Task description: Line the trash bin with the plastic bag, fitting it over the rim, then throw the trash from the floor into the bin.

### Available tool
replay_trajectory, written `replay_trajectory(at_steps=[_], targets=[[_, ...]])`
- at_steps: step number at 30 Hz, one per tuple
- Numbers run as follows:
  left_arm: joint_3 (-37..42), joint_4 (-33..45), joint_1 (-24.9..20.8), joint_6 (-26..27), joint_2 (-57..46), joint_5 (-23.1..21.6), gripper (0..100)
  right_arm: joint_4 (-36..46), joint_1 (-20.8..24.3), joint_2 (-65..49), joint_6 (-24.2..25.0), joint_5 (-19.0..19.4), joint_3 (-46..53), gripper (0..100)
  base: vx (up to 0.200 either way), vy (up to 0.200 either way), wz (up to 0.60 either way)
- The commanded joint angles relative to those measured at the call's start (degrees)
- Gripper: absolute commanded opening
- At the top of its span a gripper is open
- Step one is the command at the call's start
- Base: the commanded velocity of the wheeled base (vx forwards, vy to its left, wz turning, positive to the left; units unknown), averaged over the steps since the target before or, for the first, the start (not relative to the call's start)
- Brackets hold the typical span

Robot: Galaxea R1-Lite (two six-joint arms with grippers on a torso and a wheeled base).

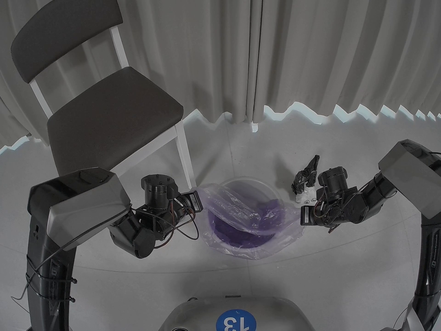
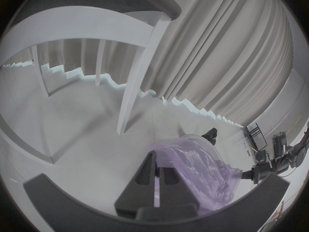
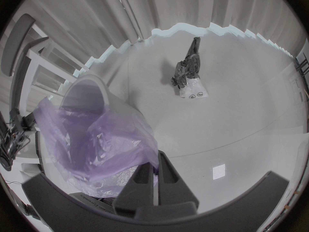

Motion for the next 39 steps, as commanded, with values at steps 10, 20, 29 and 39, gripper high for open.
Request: replay_trajectory(at_steps=[10,20,29,39], targets=[[-3.01,-0.07,0.49,-4.60,2.14,-0.01,0,-0.12,1.33,-1.09,0.06,-0.05,0.79,0,0.000,0.000,0.00],[-2.93,-1.56,1.46,-4.60,0.99,0.17,0,-0.30,1.33,-0.21,-0.03,-0.05,0.70,100,0.000,0.000,0.00],[-2.66,-2.09,1.19,-4.51,1.26,0.26,0,-1.44,0.89,-0.47,-0.03,-0.13,1.49,100,0.000,0.000,0.00],[-3.10,-2.18,-0.56,-4.60,3.28,0.35,0,-0.83,1.25,-9.88,-0.55,-0.22,5.62,100,0.000,0.000,0.00]])
